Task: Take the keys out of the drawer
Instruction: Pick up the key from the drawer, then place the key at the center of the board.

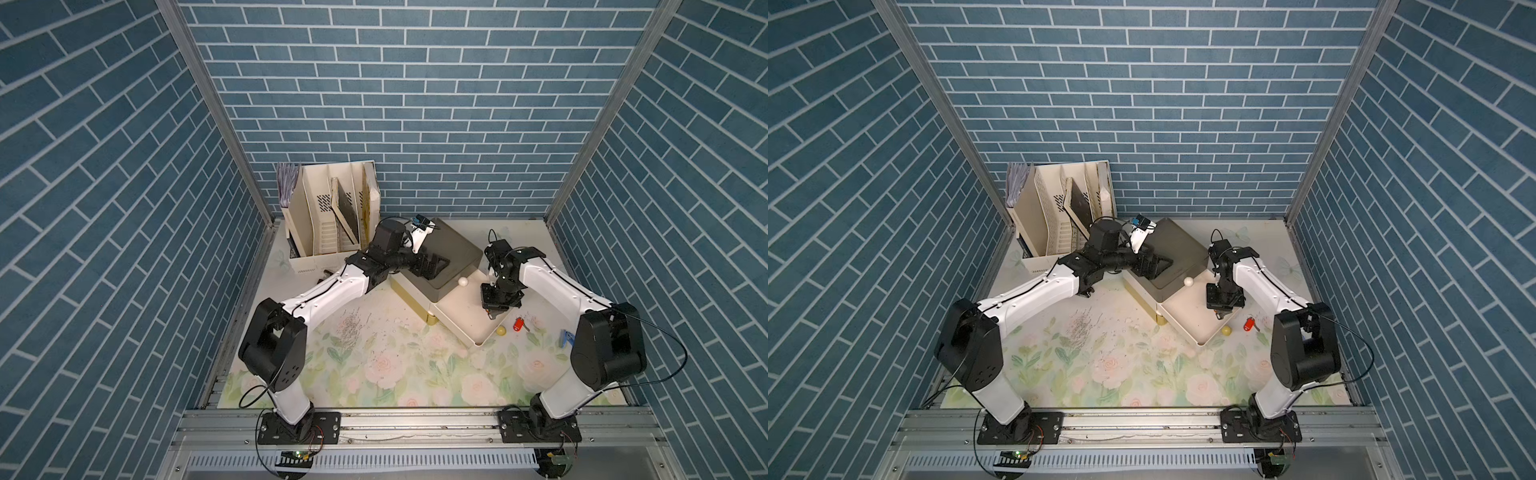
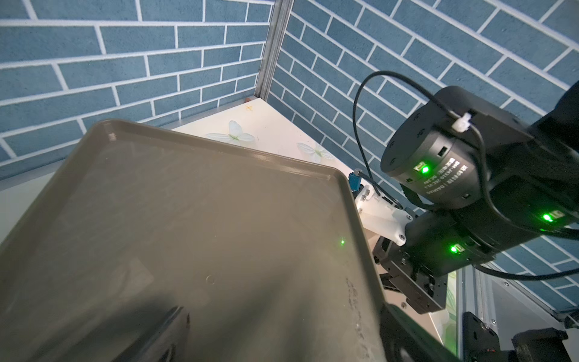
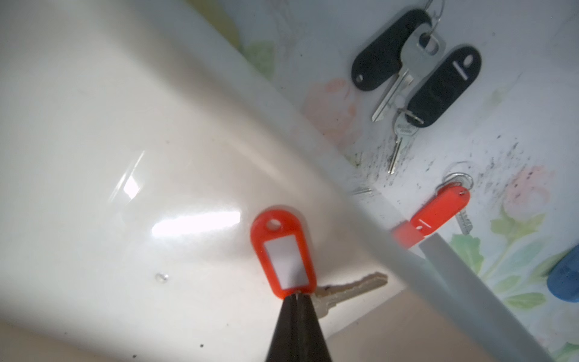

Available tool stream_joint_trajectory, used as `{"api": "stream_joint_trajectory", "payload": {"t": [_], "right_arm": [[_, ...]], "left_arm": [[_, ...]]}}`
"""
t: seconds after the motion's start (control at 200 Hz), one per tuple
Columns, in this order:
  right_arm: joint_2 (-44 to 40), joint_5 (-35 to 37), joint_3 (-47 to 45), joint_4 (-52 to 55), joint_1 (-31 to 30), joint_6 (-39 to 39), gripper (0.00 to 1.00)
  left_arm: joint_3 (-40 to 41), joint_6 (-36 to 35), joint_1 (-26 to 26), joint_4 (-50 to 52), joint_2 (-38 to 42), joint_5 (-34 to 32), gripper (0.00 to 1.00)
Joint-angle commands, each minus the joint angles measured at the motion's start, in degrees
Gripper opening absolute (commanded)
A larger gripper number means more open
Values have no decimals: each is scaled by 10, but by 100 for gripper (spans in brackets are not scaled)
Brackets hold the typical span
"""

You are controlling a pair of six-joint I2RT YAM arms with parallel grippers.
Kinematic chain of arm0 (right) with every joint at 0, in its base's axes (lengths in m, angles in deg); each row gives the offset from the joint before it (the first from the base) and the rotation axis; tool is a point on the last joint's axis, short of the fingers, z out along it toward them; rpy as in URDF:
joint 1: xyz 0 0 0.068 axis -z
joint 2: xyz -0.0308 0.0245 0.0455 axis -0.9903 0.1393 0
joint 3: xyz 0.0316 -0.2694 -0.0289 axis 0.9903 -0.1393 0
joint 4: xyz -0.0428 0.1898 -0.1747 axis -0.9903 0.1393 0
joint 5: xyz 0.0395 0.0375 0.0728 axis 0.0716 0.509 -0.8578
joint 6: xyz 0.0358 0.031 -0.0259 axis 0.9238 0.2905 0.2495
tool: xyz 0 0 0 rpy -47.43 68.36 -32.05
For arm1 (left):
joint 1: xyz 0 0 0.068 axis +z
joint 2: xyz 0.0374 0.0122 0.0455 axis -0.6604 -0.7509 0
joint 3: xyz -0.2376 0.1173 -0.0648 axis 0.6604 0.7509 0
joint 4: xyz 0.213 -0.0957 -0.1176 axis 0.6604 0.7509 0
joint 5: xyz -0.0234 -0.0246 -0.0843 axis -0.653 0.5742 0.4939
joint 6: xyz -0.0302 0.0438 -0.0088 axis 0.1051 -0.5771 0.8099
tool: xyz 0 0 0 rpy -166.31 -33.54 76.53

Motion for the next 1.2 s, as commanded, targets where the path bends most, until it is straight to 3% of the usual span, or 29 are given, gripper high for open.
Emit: {"api": "stream_joint_trajectory", "payload": {"t": [0.0, 0.3, 0.56, 0.93, 1.195], "right_arm": [[-28, 17, 43, 13, -7, 11, 0], [-85, 71, 107, -4, 6, 30, 0], [-164, 111, 76, -70, 92, 23, 0], [-218, 44, -76, -171, 228, -6, 0], [-215, -12, -212, -246, 263, -5, 0]], "left_arm": [[4, 16, 3, 91, -13, -13, 100], [-19, 15, 3, 94, 28, -51, 100], [6, 38, 2, 85, 72, -56, 100], [35, 48, 3, 102, 142, -88, 100], [46, 50, 3, 110, 156, -93, 100]]}}
